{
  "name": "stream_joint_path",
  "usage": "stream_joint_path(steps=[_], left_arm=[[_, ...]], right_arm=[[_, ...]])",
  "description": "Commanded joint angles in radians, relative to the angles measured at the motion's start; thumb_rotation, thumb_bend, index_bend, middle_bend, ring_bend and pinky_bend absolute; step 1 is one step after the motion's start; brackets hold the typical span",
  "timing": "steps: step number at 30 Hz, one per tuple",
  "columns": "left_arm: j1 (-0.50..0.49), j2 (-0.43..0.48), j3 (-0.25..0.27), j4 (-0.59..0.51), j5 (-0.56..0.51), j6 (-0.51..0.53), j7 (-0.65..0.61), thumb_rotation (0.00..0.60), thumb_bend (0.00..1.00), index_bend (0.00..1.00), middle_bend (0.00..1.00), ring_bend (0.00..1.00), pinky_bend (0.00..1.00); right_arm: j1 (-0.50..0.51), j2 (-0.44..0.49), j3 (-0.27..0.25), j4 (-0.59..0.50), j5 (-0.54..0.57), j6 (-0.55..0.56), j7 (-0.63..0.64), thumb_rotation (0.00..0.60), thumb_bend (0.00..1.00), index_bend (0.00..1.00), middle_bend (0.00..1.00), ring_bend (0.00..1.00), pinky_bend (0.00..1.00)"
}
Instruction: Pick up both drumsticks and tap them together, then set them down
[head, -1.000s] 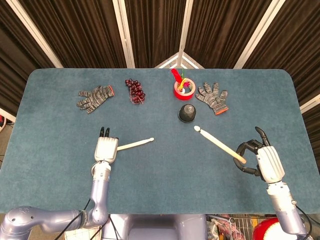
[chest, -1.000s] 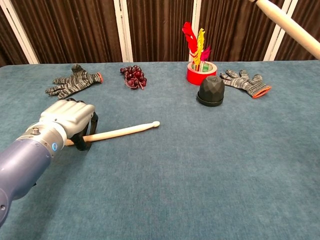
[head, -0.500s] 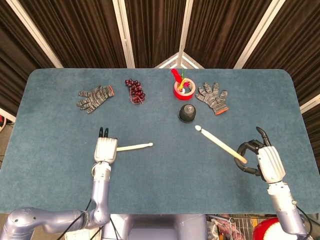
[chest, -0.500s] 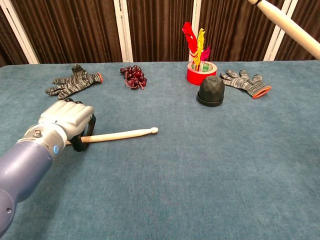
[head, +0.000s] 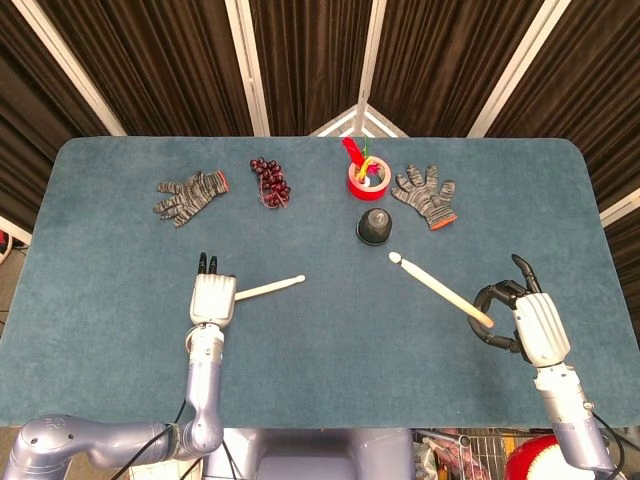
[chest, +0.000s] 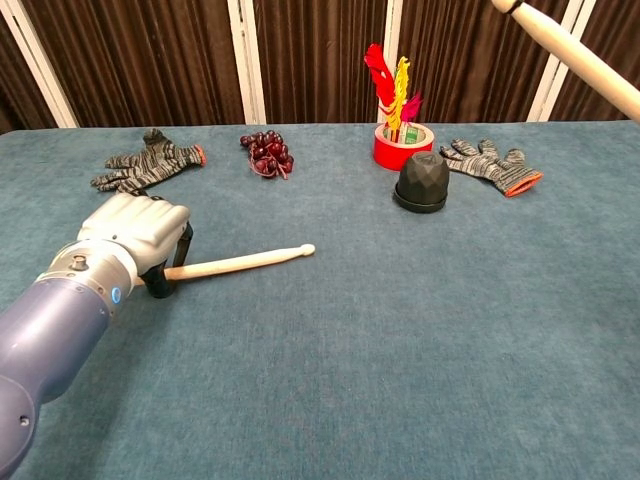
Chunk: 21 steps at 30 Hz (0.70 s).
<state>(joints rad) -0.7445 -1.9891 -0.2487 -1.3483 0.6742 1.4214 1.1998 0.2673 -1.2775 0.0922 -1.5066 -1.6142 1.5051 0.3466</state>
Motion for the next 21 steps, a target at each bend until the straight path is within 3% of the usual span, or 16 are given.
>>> stream_joint_path(steps=[1,16,21], left_arm=[[-0.001,-0.003,-0.004,0.003,-0.004,0.01,0.013,0.6,0.49,0.58,0.57,0.11,0.0],[0.011,0.008,-0.013,0.009,0.0,0.021,0.022,0.6,0.53,0.6,0.6,0.13,0.0],[0.02,0.031,-0.002,0.01,0.059,0.019,-0.038,0.6,0.53,0.6,0.6,0.14,0.0]], right_arm=[[-0.002,0.002,0.0,-0.001,0.001,0.001,-0.002,0.6,0.42,0.79,0.65,0.47,0.01],[0.002,0.004,0.007,-0.012,0.004,-0.004,-0.016,0.6,0.42,0.79,0.65,0.47,0.02],[0.004,0.004,0.013,-0.018,0.01,-0.006,-0.021,0.6,0.42,0.79,0.65,0.47,0.02]])
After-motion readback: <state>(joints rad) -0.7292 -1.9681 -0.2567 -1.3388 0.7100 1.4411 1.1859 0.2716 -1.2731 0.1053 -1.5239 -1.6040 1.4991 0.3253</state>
